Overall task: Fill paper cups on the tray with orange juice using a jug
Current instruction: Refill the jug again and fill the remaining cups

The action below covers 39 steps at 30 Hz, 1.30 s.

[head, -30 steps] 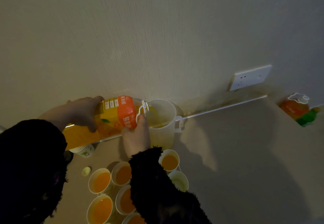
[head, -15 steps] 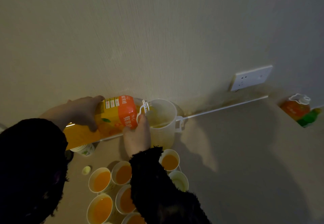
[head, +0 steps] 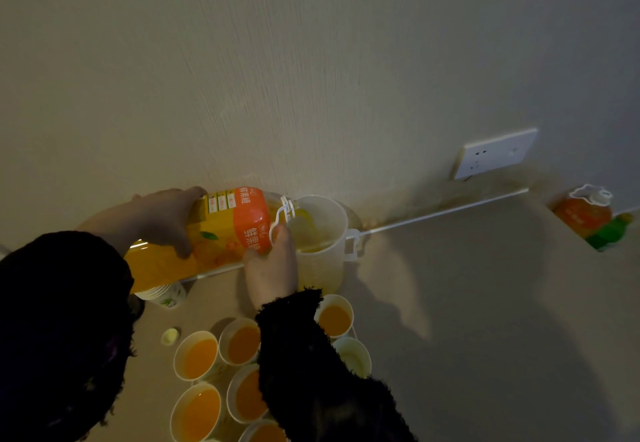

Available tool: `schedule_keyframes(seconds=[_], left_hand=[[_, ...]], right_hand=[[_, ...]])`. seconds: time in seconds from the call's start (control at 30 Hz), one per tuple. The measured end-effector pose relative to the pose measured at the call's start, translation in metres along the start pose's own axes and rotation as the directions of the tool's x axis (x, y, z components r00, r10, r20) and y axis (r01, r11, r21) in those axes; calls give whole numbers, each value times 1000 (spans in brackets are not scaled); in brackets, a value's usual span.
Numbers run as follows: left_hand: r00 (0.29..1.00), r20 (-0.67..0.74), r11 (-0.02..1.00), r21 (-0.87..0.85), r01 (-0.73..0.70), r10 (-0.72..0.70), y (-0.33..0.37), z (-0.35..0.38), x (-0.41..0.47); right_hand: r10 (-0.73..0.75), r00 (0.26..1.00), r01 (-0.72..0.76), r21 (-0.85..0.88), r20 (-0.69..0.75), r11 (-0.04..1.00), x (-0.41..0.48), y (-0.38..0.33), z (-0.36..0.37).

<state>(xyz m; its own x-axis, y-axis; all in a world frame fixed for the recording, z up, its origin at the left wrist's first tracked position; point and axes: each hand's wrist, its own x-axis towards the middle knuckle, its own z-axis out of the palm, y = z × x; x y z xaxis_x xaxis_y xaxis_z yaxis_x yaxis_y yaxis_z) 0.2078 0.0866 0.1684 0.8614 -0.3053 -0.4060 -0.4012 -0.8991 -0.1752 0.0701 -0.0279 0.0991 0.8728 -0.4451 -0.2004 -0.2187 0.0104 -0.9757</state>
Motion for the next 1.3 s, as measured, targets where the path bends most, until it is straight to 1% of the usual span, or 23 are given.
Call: schedule_keyframes(seconds=[0.33, 0.47, 0.73, 0.97, 1.3], left_hand=[[1000, 2, 1000, -2, 7, -7, 2, -2, -2], [1000, 0, 1000, -5, 6, -6, 0, -2, -3], [1000, 12, 1000, 11, 6, -6, 3, -4, -6], [1000, 11, 1000, 14, 1, -1, 3, -6, -6], [1000, 14, 1000, 16, 1, -1, 3, -6, -7]], right_hand=[[8, 1000, -8, 7, 4, 1000, -1, -1, -1], [-14, 1000, 14, 15, -2, 1000, -1, -1, -1], [26, 1000, -26, -1, 3, 1000, 0, -2, 0], [1, 1000, -1, 13, -5, 1000, 0, -1, -1], [17, 1000, -17, 18, -1, 1000, 0, -1, 0]])
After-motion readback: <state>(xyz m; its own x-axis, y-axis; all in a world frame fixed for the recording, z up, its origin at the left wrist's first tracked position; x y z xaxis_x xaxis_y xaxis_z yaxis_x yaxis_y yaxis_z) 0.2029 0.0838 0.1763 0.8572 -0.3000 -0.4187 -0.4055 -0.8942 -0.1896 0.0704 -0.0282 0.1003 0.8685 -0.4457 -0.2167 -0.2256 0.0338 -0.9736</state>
